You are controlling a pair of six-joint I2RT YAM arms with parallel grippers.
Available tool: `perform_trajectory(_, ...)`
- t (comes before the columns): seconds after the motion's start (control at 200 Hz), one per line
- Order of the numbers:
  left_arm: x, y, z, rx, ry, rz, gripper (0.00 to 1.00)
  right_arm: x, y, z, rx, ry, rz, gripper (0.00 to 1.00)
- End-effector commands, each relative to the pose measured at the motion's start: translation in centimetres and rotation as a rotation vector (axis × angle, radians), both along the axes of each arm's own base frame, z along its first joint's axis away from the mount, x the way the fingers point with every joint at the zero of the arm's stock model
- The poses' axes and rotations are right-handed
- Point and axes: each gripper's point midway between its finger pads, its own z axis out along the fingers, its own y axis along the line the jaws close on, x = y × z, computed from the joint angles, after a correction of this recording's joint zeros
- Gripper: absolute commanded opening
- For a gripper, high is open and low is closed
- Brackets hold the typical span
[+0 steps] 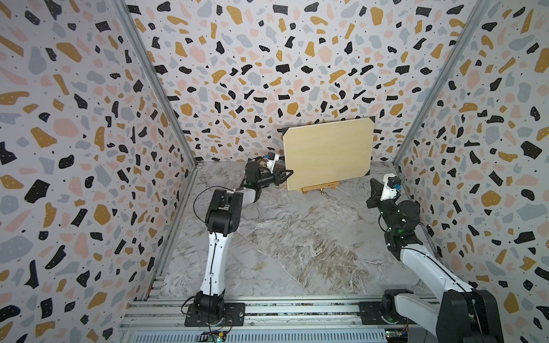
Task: Assemble the easel
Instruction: Place the drawing board on the easel.
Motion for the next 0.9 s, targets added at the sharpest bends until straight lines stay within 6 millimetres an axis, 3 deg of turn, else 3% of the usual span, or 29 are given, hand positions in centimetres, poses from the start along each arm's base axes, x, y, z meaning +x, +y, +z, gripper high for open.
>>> perform_trajectory(0.0, -0.2, 0.4, 1.5, 0.005, -0.044, -0.015, 0.35, -0.3, -0.2, 1.4, 0.013, -0.046, -0.004, 0.08)
perform_trajectory(0.19, 0.2, 1.0, 1.7, 0.018, -0.042, 0.015, 0.47, -0.3, -0.4, 1.4, 0.008, -0.048, -0.02, 0.09)
perform_trajectory(0.345, -0.2, 1.9, 2.7, 0.019, -0.063, 0.037, 0.59, 0.7, -0.6, 0.4, 0.036, 0.004, -0.026, 0.16)
perform_trajectory(0.45, -0.7, 2.2, 3.6, 0.023, -0.08, 0.059, 0.65, 2.8, -1.2, -1.0, 0.093, 0.109, -0.044, 0.21)
perform_trajectory(0.571, -0.6, 2.9, 3.8, 0.034, -0.075, 0.124, 0.76, 5.4, -2.2, -2.3, 0.188, 0.211, -0.065, 0.33)
perform_trajectory(0.896, -1.4, 4.8, 5.5, 0.033, -0.036, 0.274, 0.88, 13.7, -8.7, -7.0, 0.59, 0.492, -0.176, 0.47)
